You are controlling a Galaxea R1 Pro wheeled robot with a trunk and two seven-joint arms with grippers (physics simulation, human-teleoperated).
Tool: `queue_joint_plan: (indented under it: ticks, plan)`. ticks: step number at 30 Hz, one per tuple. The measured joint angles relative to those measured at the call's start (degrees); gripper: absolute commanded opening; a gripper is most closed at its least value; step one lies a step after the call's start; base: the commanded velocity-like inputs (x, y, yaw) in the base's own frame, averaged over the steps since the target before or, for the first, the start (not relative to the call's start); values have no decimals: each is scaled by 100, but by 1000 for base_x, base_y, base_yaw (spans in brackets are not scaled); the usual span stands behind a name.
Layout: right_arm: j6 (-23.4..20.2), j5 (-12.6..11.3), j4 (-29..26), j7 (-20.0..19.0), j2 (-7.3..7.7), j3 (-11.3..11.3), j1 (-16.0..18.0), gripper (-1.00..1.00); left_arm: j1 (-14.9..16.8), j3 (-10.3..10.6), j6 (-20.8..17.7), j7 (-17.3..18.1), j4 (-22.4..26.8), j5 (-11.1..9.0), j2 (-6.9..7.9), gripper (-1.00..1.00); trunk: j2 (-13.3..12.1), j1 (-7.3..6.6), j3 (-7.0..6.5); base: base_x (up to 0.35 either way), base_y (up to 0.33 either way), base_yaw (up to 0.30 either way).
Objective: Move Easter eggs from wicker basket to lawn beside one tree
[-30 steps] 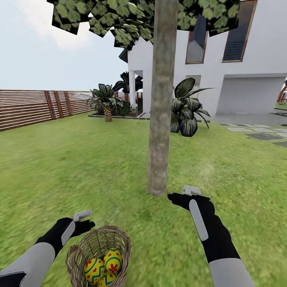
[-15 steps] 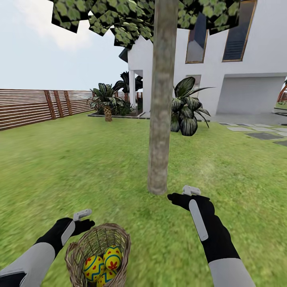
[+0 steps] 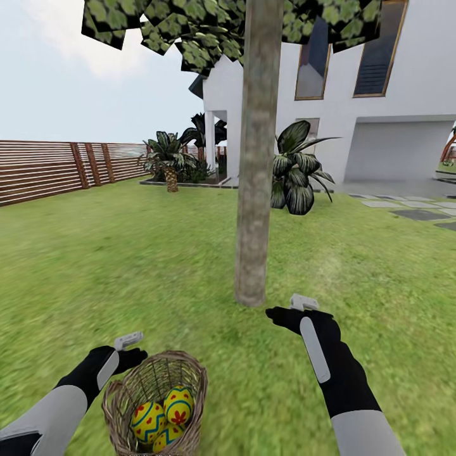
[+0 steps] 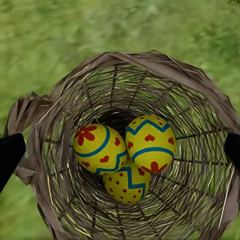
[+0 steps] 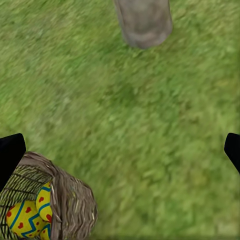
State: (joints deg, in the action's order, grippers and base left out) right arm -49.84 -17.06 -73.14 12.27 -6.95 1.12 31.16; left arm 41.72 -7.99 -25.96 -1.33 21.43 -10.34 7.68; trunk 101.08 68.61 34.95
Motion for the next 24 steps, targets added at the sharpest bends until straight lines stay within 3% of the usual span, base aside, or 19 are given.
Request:
queue_joint_plan:
  ticks: [24]
  plan:
    - [0,0,23,0,-4,-6,0,100,2,2,116,-98,-2,13,-2,100,963,527,431,0,0,0]
